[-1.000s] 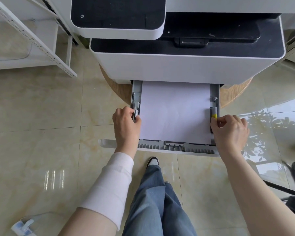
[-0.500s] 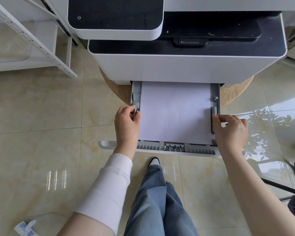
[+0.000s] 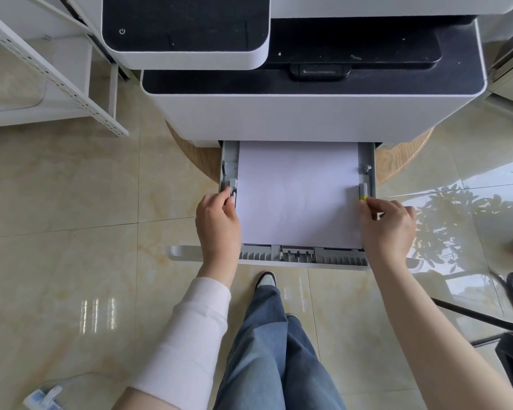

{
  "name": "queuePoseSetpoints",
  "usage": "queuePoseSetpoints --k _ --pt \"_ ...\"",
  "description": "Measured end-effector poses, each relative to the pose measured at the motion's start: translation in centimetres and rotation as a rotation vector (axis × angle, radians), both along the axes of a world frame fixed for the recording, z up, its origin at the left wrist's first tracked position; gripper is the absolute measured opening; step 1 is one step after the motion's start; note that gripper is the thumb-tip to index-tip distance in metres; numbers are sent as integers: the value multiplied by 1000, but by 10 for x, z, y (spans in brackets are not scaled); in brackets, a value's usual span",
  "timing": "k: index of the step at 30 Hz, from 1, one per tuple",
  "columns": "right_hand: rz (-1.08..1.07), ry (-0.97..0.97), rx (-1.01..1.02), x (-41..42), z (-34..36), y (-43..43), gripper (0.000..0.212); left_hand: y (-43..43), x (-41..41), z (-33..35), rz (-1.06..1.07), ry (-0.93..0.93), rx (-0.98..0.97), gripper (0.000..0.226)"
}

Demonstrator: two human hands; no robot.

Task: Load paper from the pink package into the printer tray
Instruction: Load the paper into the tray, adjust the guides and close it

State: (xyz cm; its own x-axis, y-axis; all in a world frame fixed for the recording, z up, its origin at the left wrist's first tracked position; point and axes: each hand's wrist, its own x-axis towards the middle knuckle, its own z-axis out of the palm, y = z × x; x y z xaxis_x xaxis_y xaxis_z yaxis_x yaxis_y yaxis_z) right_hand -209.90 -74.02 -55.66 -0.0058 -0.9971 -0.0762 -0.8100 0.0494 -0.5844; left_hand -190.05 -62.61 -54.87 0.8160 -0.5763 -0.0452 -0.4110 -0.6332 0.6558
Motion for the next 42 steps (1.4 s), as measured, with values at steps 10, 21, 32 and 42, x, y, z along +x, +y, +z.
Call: queuePoseSetpoints --k 10,21,32,42 --pt "367 52 -141 -44 4 34 67 56 15 18 -382 39 119 70" --pt "396 271 -250 -69 -11 65 83 93 17 -11 -471 -410 366 46" --pt "320 147 -446 -45 -25 11 78 47 46 -15 -434 -481 136 82" --pt "127 -527 -172 -6 -40 -72 139 -29 83 -34 -164 -8 -376 132"
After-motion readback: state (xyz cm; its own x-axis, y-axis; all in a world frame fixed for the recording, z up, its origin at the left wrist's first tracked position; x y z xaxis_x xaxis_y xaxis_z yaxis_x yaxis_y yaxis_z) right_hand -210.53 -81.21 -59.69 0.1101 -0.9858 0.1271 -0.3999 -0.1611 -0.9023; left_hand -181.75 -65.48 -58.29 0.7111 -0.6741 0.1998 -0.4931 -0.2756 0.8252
